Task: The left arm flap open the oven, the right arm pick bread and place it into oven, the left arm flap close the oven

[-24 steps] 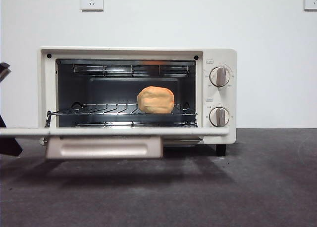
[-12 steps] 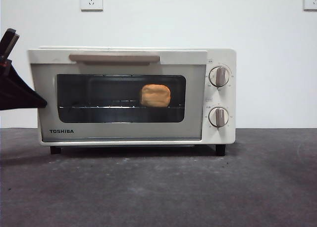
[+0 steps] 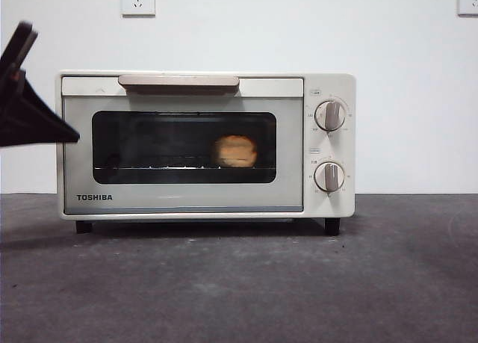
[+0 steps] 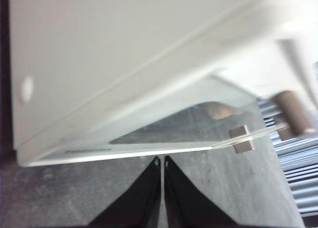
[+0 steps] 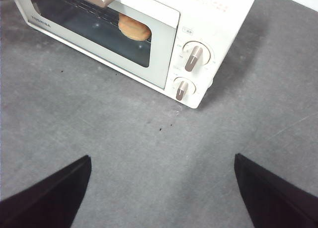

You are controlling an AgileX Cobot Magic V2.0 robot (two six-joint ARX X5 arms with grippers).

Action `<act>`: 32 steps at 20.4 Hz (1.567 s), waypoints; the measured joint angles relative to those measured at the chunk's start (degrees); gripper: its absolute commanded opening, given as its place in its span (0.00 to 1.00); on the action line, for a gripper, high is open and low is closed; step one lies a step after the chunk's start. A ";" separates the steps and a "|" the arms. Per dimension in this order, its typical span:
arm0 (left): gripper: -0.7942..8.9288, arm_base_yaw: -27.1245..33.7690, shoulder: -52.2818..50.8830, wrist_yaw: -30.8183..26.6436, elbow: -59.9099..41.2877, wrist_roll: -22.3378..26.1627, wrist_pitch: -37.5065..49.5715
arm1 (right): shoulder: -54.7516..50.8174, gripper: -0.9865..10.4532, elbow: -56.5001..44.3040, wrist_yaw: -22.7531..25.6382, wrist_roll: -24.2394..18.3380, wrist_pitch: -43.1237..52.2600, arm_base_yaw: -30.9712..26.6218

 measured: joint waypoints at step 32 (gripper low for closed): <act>0.10 -11.17 -31.61 -27.12 20.81 25.29 -62.20 | 0.17 0.49 -11.04 -20.87 2.73 23.85 -5.18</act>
